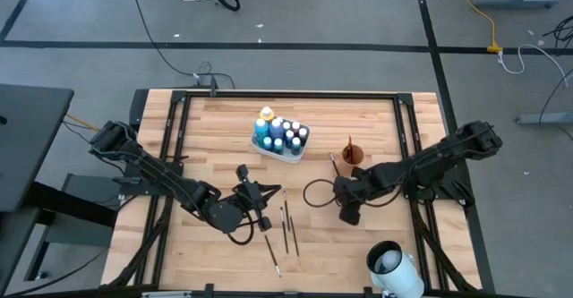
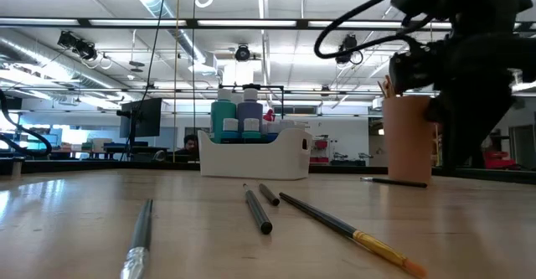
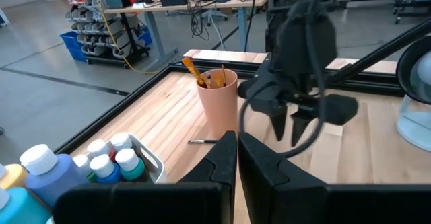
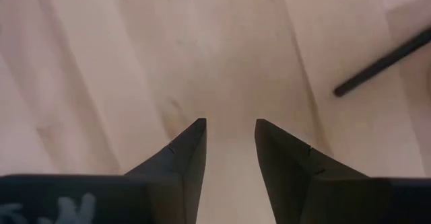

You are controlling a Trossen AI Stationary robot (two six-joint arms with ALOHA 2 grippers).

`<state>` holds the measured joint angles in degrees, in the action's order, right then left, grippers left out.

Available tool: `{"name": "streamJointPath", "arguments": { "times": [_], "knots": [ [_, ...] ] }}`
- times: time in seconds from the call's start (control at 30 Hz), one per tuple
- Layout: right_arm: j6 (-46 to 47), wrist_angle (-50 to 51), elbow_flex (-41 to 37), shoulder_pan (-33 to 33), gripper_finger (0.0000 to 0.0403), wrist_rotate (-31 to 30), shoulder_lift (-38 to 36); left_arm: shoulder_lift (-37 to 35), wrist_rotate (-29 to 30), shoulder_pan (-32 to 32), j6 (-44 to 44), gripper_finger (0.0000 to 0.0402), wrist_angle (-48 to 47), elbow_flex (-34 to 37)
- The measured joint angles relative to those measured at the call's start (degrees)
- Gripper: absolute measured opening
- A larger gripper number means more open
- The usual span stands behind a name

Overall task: Pick & Place Paint Supplies
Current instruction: Put the silver paintbrush into the cup

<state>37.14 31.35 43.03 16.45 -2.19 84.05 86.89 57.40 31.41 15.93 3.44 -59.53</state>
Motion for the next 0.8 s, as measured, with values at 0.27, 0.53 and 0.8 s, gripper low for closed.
{"name": "streamJointPath", "arguments": {
  "times": [0.27, 0.53, 0.8],
  "knots": [
    [-2.19, -1.99, -3.40, -3.83, 0.0129, -2.48, 0.00, 0.00, 0.00, 0.00, -0.09, 0.0022, -0.08, 0.00],
    [-5.40, 2.18, -3.41, -4.09, 0.0129, -4.34, 0.00, 0.00, 0.00, 0.01, -0.20, 0.0022, -0.08, 0.00],
    [-7.74, 6.26, -3.41, -4.11, 0.0129, -7.22, -0.02, 0.00, 0.00, -0.01, -0.27, 0.0022, -0.11, 0.00]
  ]
}}
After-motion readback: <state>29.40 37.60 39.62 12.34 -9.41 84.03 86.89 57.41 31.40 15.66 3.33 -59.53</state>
